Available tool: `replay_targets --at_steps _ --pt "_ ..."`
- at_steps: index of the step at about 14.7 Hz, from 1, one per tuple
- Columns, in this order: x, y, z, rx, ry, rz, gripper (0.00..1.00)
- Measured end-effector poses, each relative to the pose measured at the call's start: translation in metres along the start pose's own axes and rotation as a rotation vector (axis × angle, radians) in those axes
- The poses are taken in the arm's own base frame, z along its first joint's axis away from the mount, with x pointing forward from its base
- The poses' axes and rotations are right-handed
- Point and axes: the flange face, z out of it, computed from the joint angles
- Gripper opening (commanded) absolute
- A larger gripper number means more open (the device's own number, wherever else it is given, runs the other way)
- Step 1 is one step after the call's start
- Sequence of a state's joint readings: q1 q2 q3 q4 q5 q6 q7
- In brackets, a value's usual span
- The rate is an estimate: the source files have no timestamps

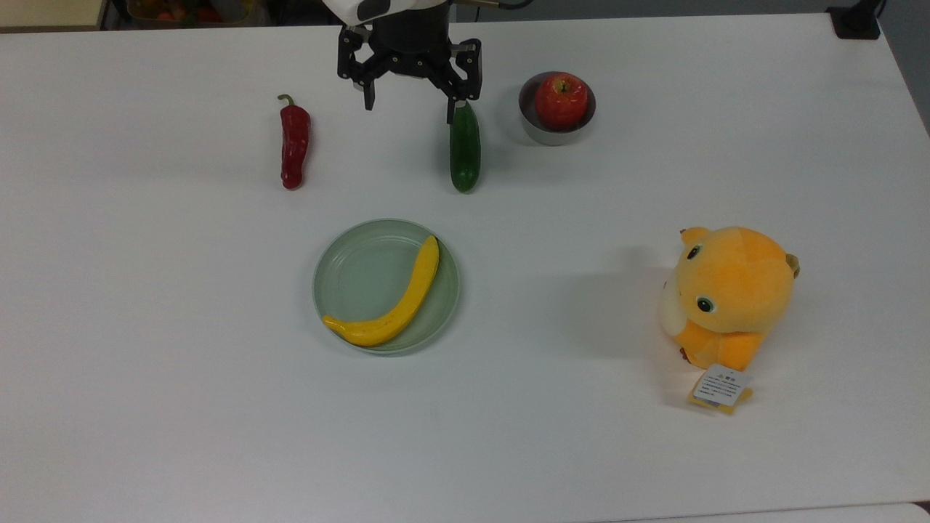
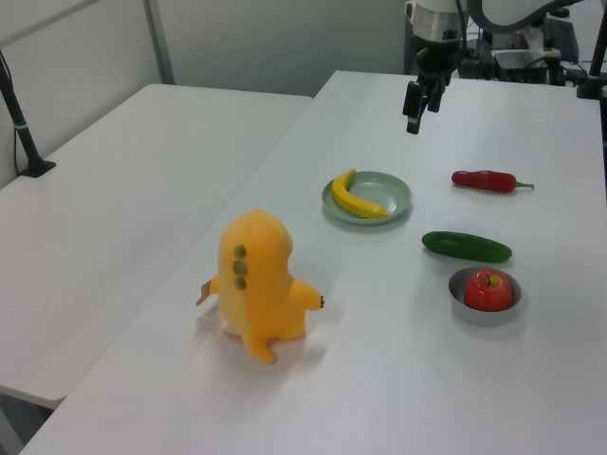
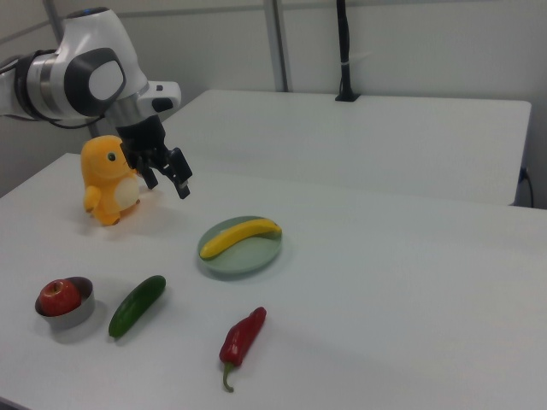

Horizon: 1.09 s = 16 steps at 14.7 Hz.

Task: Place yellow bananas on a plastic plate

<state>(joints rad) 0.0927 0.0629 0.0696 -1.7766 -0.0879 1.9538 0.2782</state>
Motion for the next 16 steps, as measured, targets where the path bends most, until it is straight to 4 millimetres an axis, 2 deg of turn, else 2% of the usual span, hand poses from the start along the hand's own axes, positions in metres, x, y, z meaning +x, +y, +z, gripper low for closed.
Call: replay_targets --at_steps 3,9,16 --pt "-0.002 0.003 0.007 0.004 -0.016 0.009 1.00" --pt "0.000 0.014 0.007 0.071 -0.033 0.037 1.00" --pt "-0.001 0.013 0.007 0.081 -0.036 0.020 1.00"
